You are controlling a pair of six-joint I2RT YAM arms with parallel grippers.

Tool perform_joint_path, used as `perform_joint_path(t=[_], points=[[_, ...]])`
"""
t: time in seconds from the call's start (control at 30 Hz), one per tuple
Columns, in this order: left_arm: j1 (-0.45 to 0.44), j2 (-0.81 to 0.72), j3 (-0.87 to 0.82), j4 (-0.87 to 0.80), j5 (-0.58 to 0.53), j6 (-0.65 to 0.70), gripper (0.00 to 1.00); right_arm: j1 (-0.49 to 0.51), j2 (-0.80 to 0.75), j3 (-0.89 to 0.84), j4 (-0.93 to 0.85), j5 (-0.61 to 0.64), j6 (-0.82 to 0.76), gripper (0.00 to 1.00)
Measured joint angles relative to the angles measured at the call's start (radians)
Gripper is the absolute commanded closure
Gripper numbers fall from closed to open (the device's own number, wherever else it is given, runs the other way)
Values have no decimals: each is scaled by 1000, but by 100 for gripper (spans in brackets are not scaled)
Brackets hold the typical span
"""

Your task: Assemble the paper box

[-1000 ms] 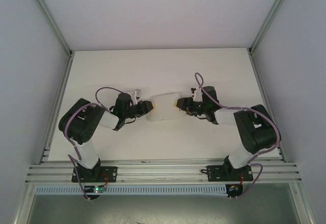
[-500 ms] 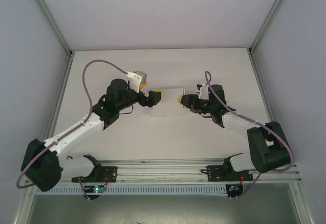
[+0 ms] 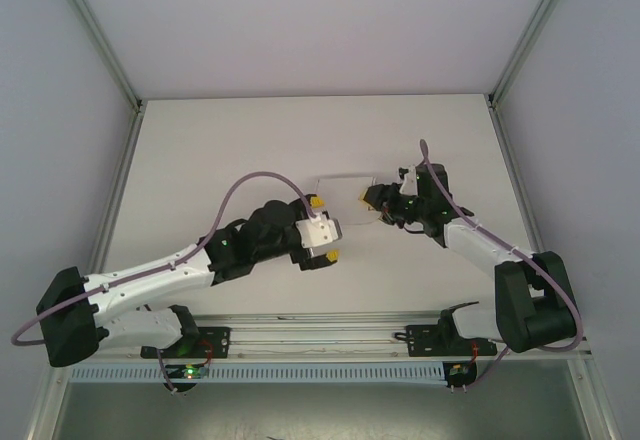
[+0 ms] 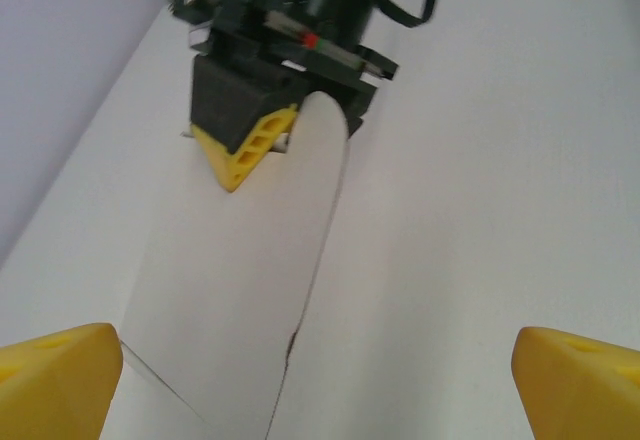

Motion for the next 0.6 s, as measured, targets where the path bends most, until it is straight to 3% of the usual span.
perform_joint_path(t=[0.47,0.6], points=[[-60,167,-36,94,-234,224,0,-14,13,11,-12,-102,178,67],[-60,176,-37,151,-254,253,10,-7,13,10,-11,-146,233,66]])
